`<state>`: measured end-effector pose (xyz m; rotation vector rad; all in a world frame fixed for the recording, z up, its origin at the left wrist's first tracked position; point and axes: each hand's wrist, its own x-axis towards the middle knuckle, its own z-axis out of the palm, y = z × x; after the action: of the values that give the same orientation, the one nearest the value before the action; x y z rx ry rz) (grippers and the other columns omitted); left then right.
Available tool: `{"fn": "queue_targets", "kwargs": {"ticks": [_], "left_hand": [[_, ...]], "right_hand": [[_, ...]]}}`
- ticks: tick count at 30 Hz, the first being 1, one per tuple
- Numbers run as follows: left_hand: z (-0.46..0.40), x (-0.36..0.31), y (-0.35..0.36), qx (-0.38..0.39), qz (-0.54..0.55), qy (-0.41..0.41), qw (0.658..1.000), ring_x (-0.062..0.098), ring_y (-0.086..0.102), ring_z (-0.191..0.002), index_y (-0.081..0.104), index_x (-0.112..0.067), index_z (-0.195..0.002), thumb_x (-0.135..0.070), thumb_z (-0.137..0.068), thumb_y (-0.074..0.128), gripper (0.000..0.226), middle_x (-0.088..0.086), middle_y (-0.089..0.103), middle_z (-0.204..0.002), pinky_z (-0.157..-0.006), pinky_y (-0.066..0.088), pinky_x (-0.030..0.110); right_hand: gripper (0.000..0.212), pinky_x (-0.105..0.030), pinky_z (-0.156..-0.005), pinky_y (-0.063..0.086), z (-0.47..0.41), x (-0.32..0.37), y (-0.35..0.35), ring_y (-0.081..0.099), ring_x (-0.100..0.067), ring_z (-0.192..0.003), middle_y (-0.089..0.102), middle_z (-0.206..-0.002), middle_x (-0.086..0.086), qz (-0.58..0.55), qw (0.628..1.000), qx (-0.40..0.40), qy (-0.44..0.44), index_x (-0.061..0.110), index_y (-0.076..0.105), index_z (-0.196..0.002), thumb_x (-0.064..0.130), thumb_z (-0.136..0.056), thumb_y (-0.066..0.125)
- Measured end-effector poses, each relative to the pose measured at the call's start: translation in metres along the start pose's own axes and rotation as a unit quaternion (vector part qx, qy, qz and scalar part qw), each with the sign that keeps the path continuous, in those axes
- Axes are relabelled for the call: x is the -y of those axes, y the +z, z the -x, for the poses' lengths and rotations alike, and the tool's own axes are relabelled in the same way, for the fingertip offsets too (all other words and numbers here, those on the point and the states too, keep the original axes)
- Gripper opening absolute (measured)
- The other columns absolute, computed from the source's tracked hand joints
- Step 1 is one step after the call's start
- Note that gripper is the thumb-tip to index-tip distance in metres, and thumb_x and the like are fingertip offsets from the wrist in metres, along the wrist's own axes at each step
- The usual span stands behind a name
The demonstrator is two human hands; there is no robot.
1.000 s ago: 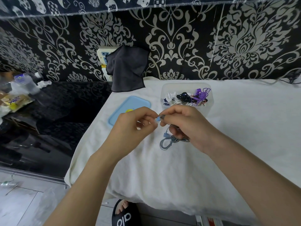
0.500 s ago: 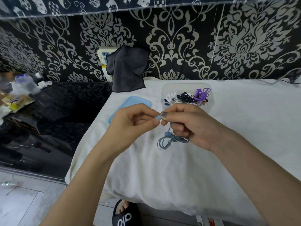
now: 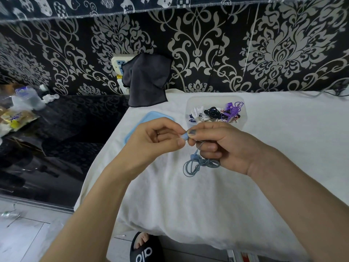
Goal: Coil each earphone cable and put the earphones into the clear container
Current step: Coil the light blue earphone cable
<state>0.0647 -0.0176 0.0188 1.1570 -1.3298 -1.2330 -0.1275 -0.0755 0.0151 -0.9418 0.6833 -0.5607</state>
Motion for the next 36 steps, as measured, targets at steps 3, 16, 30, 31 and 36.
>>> {"fn": "queue_targets", "kwargs": {"ticks": [3, 16, 30, 31, 36], "left_hand": [[0.001, 0.001, 0.001, -0.011, -0.012, 0.012, 1.000, 0.020, 0.070, -0.085, 0.066, -0.003, -0.093, 0.005, -0.082, 0.073, 0.015, 0.015, 0.074, -0.089, -0.079, 0.054, 0.023], [0.001, 0.005, -0.002, 0.000, 0.026, 0.027, 0.999, 0.033, 0.065, -0.094, 0.064, -0.005, -0.086, -0.004, -0.081, 0.076, 0.012, 0.022, 0.069, -0.097, -0.094, 0.050, 0.047], [-0.010, 0.003, 0.013, -0.037, 0.046, 0.036, 0.998, 0.016, 0.048, -0.067, 0.051, -0.007, -0.076, 0.000, -0.084, 0.051, 0.010, 0.011, 0.050, -0.078, -0.067, 0.042, 0.024], [-0.010, 0.003, 0.013, -0.044, 0.038, 0.042, 0.997, 0.015, 0.050, -0.069, 0.053, -0.007, -0.076, -0.001, -0.084, 0.052, 0.011, 0.008, 0.053, -0.077, -0.068, 0.043, 0.024], [-0.002, 0.000, 0.008, -0.089, -0.027, 0.076, 0.993, 0.022, 0.064, -0.088, 0.065, -0.002, -0.090, -0.003, -0.088, 0.064, 0.002, 0.010, 0.068, -0.090, -0.087, 0.052, 0.036]], "right_hand": [[0.010, -0.014, -0.038, 0.024, -0.001, -0.002, 0.002, 0.033, -0.002, -0.042, 0.067, -0.069, -0.004, -0.001, 1.000, -0.004, -0.002, 0.002, 0.068, -0.086, 0.001, -0.092, 0.060], [0.006, -0.012, -0.039, 0.022, 0.002, -0.003, 0.008, 0.033, -0.001, -0.040, 0.063, -0.065, -0.002, -0.048, 0.999, 0.019, -0.001, 0.004, 0.069, -0.080, 0.009, -0.080, 0.065], [0.008, -0.013, -0.035, 0.027, -0.002, -0.023, 0.028, 0.033, -0.003, -0.037, 0.057, -0.072, 0.000, -0.282, 0.952, 0.055, 0.101, 0.008, 0.063, -0.088, 0.011, -0.081, 0.064], [0.008, -0.013, -0.035, 0.027, -0.002, -0.023, 0.028, 0.034, -0.003, -0.037, 0.057, -0.073, 0.000, -0.302, 0.947, 0.052, 0.098, 0.008, 0.062, -0.089, 0.010, -0.082, 0.064], [0.006, -0.012, -0.037, 0.027, -0.004, -0.013, 0.019, 0.037, -0.003, -0.041, 0.062, -0.079, -0.005, -0.305, 0.950, 0.022, 0.062, 0.004, 0.066, -0.086, 0.007, -0.083, 0.062]]}}
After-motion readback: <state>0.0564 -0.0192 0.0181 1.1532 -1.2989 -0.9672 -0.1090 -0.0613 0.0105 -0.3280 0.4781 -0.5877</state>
